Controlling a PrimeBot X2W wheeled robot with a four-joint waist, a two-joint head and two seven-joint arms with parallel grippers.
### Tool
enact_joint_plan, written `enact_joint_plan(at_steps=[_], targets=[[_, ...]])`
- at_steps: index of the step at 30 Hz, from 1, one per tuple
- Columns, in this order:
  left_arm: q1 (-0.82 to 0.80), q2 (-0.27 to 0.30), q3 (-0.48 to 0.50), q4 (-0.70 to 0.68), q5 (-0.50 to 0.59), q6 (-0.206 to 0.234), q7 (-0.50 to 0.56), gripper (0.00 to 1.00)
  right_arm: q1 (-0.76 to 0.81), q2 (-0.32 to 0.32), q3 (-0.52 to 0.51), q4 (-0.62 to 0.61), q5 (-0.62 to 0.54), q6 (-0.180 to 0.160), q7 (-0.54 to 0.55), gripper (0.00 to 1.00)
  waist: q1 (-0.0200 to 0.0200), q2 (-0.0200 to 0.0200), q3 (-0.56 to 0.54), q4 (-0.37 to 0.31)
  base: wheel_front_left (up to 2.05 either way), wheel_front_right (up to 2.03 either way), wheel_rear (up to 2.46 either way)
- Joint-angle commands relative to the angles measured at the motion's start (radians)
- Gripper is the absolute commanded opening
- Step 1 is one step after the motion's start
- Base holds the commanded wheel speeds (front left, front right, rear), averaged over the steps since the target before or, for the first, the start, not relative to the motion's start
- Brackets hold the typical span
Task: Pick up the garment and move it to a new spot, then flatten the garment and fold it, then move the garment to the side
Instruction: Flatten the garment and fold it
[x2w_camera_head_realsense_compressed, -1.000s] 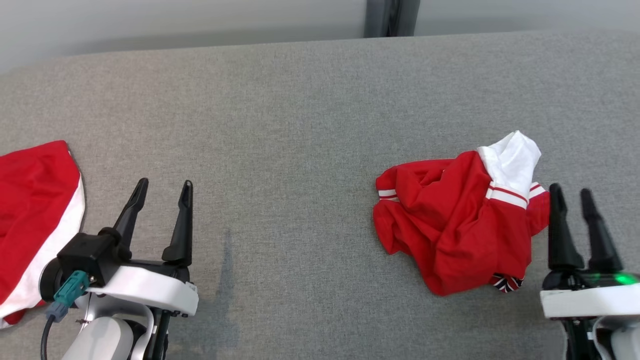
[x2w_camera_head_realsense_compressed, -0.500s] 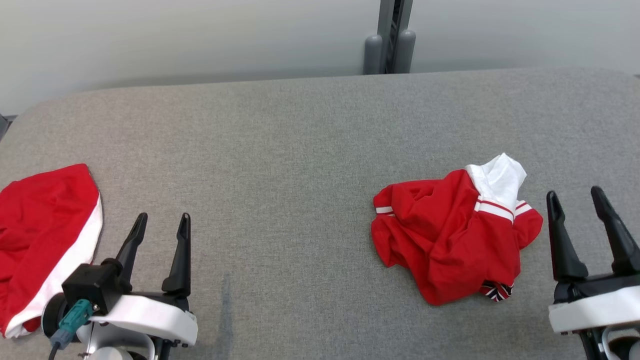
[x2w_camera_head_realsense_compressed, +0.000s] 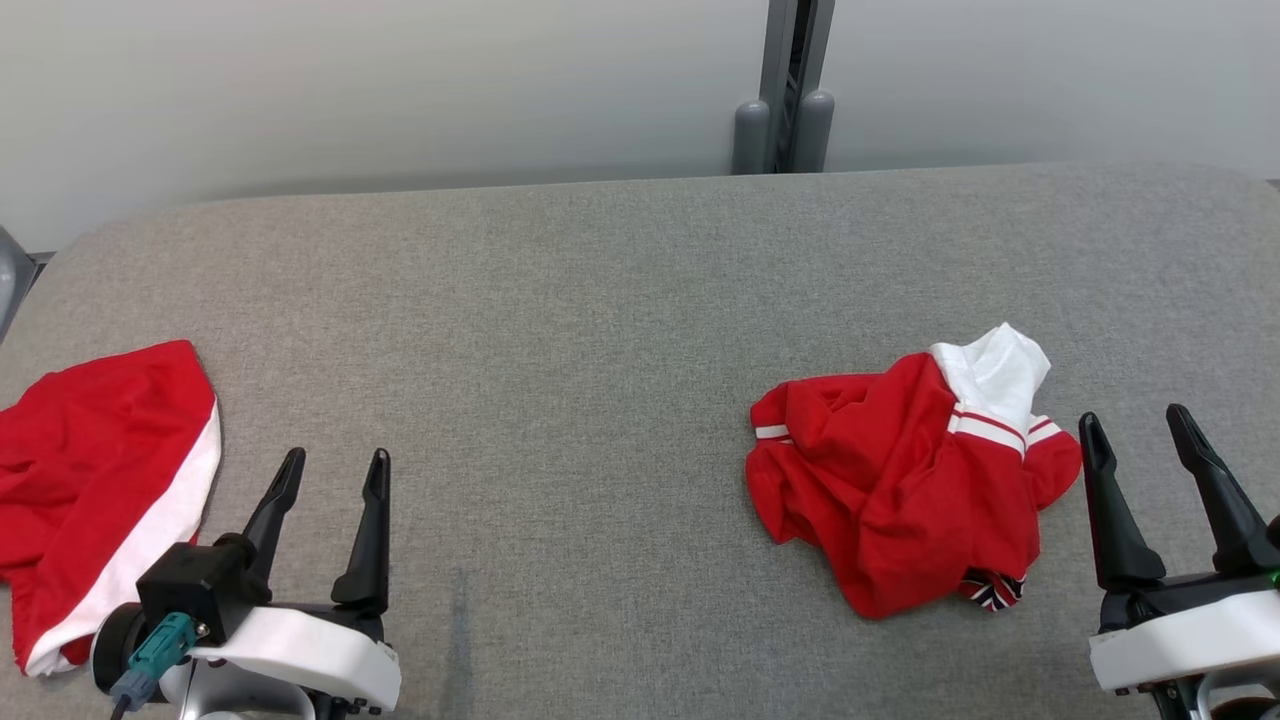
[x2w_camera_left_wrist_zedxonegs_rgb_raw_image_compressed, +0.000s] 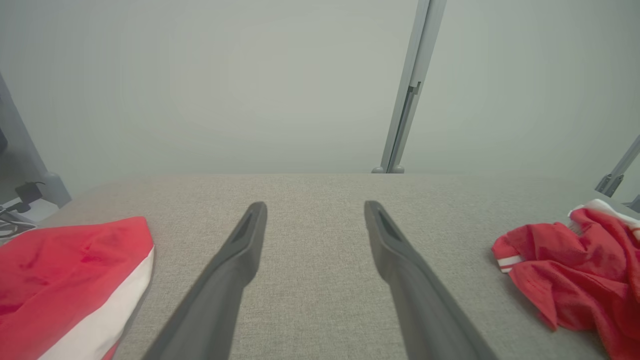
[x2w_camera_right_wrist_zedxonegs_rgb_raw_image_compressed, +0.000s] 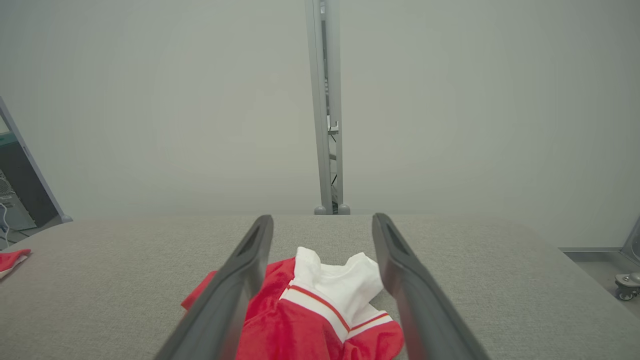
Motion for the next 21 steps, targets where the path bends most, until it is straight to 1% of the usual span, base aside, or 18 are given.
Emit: enact_joint_plan(at_steps=[1, 5, 7, 9, 12, 15, 17, 18, 21], targets=[[-0.001, 0.005, 0.000, -0.004, 0.001, 0.002, -0.001, 1.00, 0.009, -0.001, -0.004, -0.005, 0.003, 0.000, 0.006, 1.00, 0.0000, 0.0000, 0.002, 0.001, 0.00, 0.00, 0.00], [-0.015, 0.004, -0.002, -0.007, 0.002, 0.001, -0.001, 1.00, -0.013, -0.007, -0.016, 0.001, 0.037, 0.000, 0.013, 1.00, 0.0000, 0.0000, 0.013, 0.007, 0.00, 0.00, 0.00], [-0.025, 0.002, -0.005, -0.009, 0.003, -0.001, 0.000, 1.00, -0.033, -0.029, -0.027, 0.021, 0.054, 0.000, 0.024, 1.00, 0.0000, 0.0000, 0.023, 0.013, 0.00, 0.00, 0.00], [-0.034, -0.001, -0.007, -0.011, 0.004, -0.004, -0.003, 1.00, -0.064, -0.054, -0.042, 0.058, 0.096, 0.000, 0.039, 1.00, 0.0000, 0.0000, 0.039, 0.019, 0.00, 0.00, 0.00], [-0.053, -0.005, -0.014, -0.012, 0.009, -0.009, -0.005, 1.00, -0.130, -0.128, -0.057, 0.144, 0.150, 0.000, 0.051, 1.00, 0.0000, 0.0000, 0.073, 0.030, 0.00, 0.00, 0.00], [-0.077, -0.008, -0.022, -0.010, 0.012, -0.018, -0.007, 1.00, -0.204, -0.206, -0.043, 0.243, 0.207, 0.000, 0.069, 1.00, 0.0000, 0.0000, 0.111, 0.044, 0.00, 0.00, 0.00], [-0.094, -0.011, -0.027, -0.006, 0.016, -0.025, -0.011, 1.00, -0.261, -0.255, -0.014, 0.302, 0.248, 0.000, 0.080, 1.00, 0.0000, 0.0000, 0.136, 0.053, 0.00, 0.00, 0.00], [-0.094, -0.011, -0.027, -0.006, 0.016, -0.025, -0.011, 1.00, -0.261, -0.255, -0.014, 0.302, 0.248, 0.000, 0.080, 1.00, 0.0000, 0.0000, 0.136, 0.053, 0.00, 0.00, 0.00], [-0.120, -0.018, -0.034, 0.000, 0.020, -0.035, -0.017, 1.00, -0.338, -0.315, 0.054, 0.381, 0.306, 0.000, 0.119, 1.00, 0.0000, 0.0000, 0.172, 0.066, 0.00, 0.00, 0.00]])
